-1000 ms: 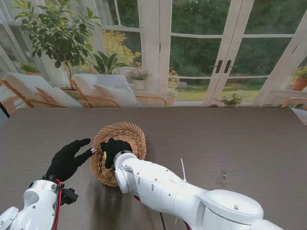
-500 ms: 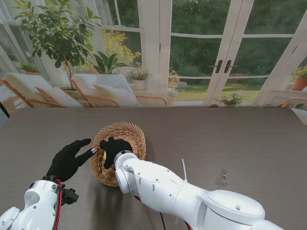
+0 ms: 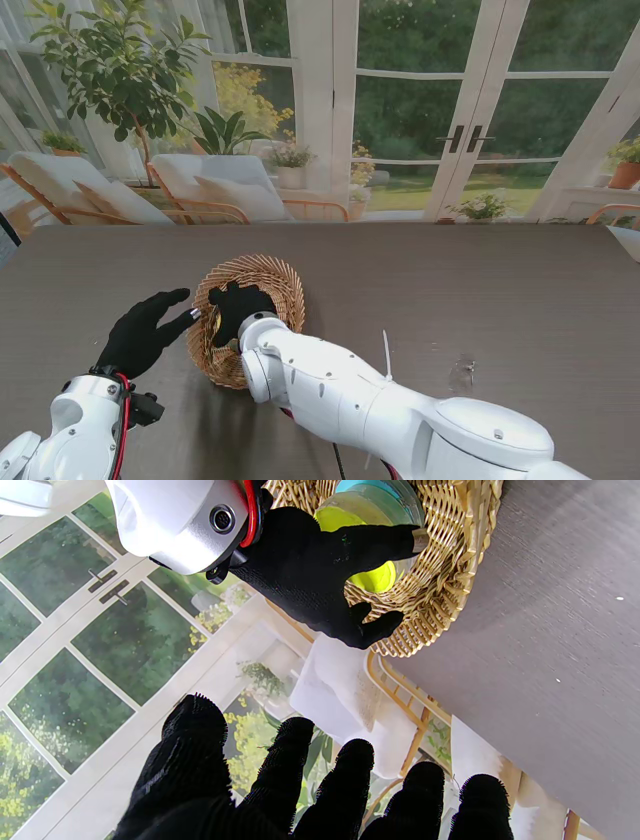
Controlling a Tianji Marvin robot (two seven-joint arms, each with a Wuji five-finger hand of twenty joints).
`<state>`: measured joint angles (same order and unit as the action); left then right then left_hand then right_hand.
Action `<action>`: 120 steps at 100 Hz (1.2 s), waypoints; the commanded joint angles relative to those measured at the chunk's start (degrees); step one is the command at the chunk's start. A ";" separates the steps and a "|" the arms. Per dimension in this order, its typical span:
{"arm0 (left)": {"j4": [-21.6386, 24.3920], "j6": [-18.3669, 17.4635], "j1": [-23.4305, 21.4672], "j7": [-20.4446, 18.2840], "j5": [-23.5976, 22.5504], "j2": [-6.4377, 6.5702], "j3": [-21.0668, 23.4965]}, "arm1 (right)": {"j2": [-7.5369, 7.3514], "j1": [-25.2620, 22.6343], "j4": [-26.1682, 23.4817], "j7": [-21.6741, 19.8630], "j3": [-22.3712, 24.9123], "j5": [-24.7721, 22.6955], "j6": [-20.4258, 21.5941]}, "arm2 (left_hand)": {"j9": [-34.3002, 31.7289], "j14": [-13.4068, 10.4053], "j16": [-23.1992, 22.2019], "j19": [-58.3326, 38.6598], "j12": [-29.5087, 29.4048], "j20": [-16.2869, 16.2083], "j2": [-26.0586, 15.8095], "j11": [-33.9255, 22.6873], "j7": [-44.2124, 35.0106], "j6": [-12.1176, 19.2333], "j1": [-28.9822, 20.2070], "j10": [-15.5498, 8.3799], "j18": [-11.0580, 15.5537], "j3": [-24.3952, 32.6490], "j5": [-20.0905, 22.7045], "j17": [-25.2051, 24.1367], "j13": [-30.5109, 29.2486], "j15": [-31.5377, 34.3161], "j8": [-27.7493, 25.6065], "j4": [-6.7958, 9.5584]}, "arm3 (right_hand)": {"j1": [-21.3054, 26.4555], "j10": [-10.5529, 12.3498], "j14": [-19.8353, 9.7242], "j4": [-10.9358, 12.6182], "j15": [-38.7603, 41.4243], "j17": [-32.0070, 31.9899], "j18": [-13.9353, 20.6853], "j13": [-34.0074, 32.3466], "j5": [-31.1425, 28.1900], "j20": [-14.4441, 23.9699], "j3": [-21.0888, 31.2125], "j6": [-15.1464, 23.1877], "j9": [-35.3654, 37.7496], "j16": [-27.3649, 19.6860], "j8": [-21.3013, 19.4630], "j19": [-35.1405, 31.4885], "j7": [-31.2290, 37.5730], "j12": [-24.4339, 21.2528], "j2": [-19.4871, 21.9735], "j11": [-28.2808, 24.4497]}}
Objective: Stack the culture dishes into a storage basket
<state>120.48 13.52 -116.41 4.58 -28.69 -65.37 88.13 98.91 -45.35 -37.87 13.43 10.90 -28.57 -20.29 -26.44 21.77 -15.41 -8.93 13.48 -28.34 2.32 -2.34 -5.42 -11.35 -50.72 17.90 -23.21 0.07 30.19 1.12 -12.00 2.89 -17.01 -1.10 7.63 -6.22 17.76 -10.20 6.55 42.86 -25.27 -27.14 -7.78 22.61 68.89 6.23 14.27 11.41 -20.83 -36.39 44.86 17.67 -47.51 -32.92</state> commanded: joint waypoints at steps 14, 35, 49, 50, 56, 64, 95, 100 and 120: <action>0.22 -0.01 -0.26 -0.36 0.07 -0.25 -0.17 | -1.18 -0.43 -3.22 -0.52 0.56 -0.03 -0.66 | 0.91 -1.12 0.49 1.82 -0.35 0.30 -1.66 0.16 0.29 1.05 0.63 -0.47 1.45 -1.07 -0.52 -1.24 1.79 -0.84 -0.11 0.63 | -1.20 -1.40 -0.46 -0.20 -0.74 -30.75 -1.53 2.06 1.92 -1.46 -6.13 -1.45 -1.05 -0.90 0.79 1.79 -0.50 -1.15 2.02 0.69; 0.33 -0.10 -0.48 0.20 -0.02 -0.34 -0.45 | -2.43 -0.59 -6.06 -0.68 1.11 -0.35 -1.98 | 0.87 -1.05 0.49 1.84 -0.35 0.31 -1.67 0.15 0.27 0.99 0.57 -0.50 1.43 -1.06 -0.47 -1.28 1.72 -0.81 -0.12 0.63 | -0.93 -1.63 -1.13 0.07 -0.72 -30.38 -0.84 1.83 1.89 -1.53 -6.89 -1.99 -1.26 -1.04 0.94 1.77 -0.66 -1.81 2.66 2.07; 0.50 -0.21 -0.71 0.73 -0.20 -0.42 -0.62 | -3.20 -0.55 -7.78 -0.71 1.47 -0.63 -2.86 | 0.85 -1.12 0.50 1.84 -0.35 0.31 -1.67 0.14 0.26 1.01 0.57 -0.58 1.45 -1.06 -0.43 -1.27 1.73 -0.82 -0.12 0.63 | -0.85 -1.99 -1.88 0.18 -0.83 -30.20 -0.45 1.90 1.95 -1.59 -7.15 -2.54 -1.44 -1.18 1.08 1.79 -0.87 -2.37 3.11 3.34; 0.50 -0.23 -0.72 0.75 -0.21 -0.42 -0.63 | -3.23 -0.55 -7.87 -0.70 1.50 -0.63 -2.91 | 0.86 -1.14 0.50 1.84 -0.35 0.31 -1.68 0.15 0.27 1.01 0.60 -0.57 1.45 -1.07 -0.45 -1.26 1.74 -0.83 -0.11 0.62 | -0.76 -2.07 -1.92 0.21 -0.86 -30.18 -0.42 1.91 1.88 -1.62 -7.29 -2.68 -1.33 -1.22 1.12 1.82 -0.93 -2.61 3.18 3.87; 0.50 -0.34 -0.77 0.86 -0.22 -0.44 -0.67 | -3.46 -0.53 -8.50 -0.57 1.73 -0.60 -3.25 | 0.84 -1.06 0.50 1.83 -0.35 0.31 -1.67 0.14 0.29 0.99 0.59 -0.60 1.36 -1.07 -0.50 -1.24 1.77 -0.84 -0.11 0.62 | -0.48 -1.61 -2.37 0.35 -0.92 -30.13 0.05 2.05 1.85 -1.81 -7.49 -2.94 -3.04 -1.36 1.22 1.99 -1.05 -4.52 3.33 8.25; 0.51 -0.50 -0.86 1.01 -0.25 -0.46 -0.71 | -4.75 -0.64 -11.14 -0.97 2.14 -1.03 -4.34 | 0.77 -1.04 0.50 1.83 -0.34 0.31 -1.63 0.12 0.23 0.94 0.53 -0.43 1.44 -1.06 -0.36 -1.25 1.75 -0.83 -0.13 0.63 | -0.37 -1.64 -3.10 0.39 -0.80 -29.34 0.82 1.71 1.55 -1.80 -7.55 -3.72 -3.22 -1.39 1.31 1.65 -1.18 -5.63 3.45 10.97; 0.76 -1.27 -1.28 2.05 -0.66 -0.60 -0.92 | -8.65 -1.11 -18.93 -1.46 3.96 -2.46 -7.22 | 0.71 -1.12 0.50 1.85 -0.32 0.32 -1.67 0.11 0.26 1.07 0.53 -0.70 1.39 -1.05 -0.38 -1.30 1.76 -0.83 -0.12 0.63 | 0.33 -0.91 -8.50 0.62 -0.61 -27.92 3.25 0.88 0.10 -2.59 -8.06 -7.03 -7.32 -1.79 1.80 0.43 -2.36 -12.03 4.13 34.68; 0.84 -1.43 -1.32 2.29 -0.77 -0.63 -0.98 | -9.30 -1.15 -20.12 -1.62 4.24 -2.74 -7.71 | 0.72 -1.10 0.49 1.83 -0.32 0.31 -1.60 0.12 0.22 0.96 0.48 -0.46 1.40 -1.04 -0.30 -1.25 1.71 -0.81 -0.13 0.64 | 0.36 0.00 -9.55 0.66 -0.49 -27.62 3.87 0.44 -0.35 -2.73 -8.25 -7.64 -7.47 -1.81 1.83 0.22 -2.64 -15.48 4.31 35.95; 0.88 -2.69 -1.02 3.40 -1.22 -0.76 -1.28 | -13.02 -2.23 -26.19 -1.62 6.35 -4.31 -8.58 | 0.64 -1.08 0.50 1.84 -0.32 0.32 -1.59 0.11 0.25 1.02 0.43 -0.60 1.41 -1.03 -0.33 -1.24 1.72 -0.83 -0.11 0.64 | 1.02 -1.90 -12.95 0.79 1.24 -25.69 5.84 -4.08 -5.38 -3.66 -7.56 -8.88 10.77 -0.89 0.94 -1.32 -0.97 -2.80 4.02 24.65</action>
<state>120.82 11.17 -117.47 8.64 -29.83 -65.77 86.96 87.31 -47.27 -62.34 12.46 16.84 -31.98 -28.59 -26.44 21.77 -15.41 -8.93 13.48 -28.34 2.32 -2.34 -5.42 -11.35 -50.72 17.90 -23.21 0.07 30.19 1.11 -12.00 2.89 -17.01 -1.10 7.76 -6.43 6.25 -10.17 7.23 42.84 -20.39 -29.64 -11.65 21.24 63.76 -1.79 18.08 10.62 -20.16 -36.08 43.30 10.15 -44.06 -4.15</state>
